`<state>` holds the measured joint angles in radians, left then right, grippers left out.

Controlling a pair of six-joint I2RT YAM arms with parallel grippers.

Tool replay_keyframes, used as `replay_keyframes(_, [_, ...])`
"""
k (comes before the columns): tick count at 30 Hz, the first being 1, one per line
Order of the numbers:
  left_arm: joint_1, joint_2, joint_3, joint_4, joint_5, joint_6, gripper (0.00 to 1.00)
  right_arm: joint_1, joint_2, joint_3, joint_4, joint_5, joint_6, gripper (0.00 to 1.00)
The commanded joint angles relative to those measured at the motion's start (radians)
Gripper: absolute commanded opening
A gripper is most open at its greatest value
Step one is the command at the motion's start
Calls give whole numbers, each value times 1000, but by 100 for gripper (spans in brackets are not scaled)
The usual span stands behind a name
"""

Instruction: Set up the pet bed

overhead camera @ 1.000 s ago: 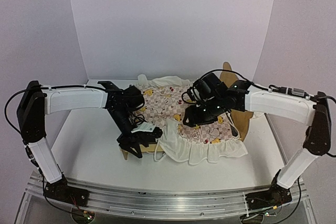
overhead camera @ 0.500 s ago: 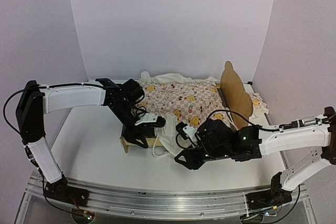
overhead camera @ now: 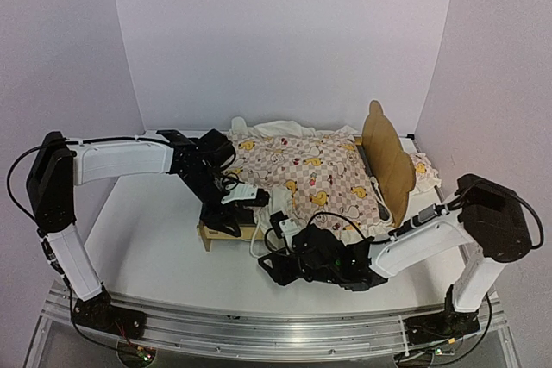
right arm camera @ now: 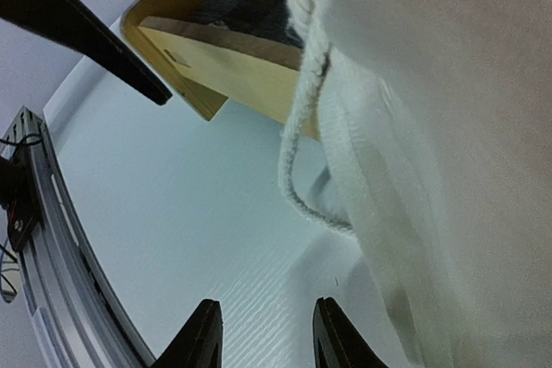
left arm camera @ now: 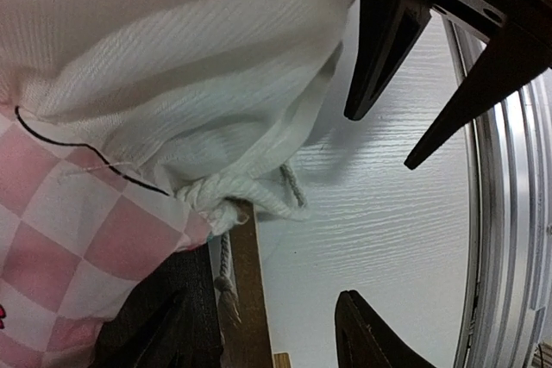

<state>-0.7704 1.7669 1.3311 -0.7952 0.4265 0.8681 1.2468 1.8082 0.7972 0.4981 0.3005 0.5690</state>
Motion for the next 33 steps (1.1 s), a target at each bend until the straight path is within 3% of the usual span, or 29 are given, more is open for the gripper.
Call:
replay_keyframes(1, [3,35,-20,47,-36,3,52,2,84,39,165,80,107,36])
replay_keyframes(5, [4,56,-41,64,-50,3,46,2,140,37,203,113,153,34])
replay_keyframes(8, [3,67,-27,53,-32,-5,30,3,171,52,212,114,153,35])
replay_keyframes(11, [2,89,23,-14,-21,-33,7,3,191,51,231,127,163,36])
replay_keyframes(13, [2,103,80,-79,-3,-90,0,2,194,30,270,148,175,38])
replay_keyframes(19, [-18,116,282,-228,145,-314,0,-1,186,-13,383,223,172,43])
replay_keyframes(24, [-33,99,364,-284,255,-422,0,-24,112,-81,459,294,151,43])
replay_keyframes(33, [-51,90,465,-275,360,-484,0,-29,45,-139,639,300,91,55])
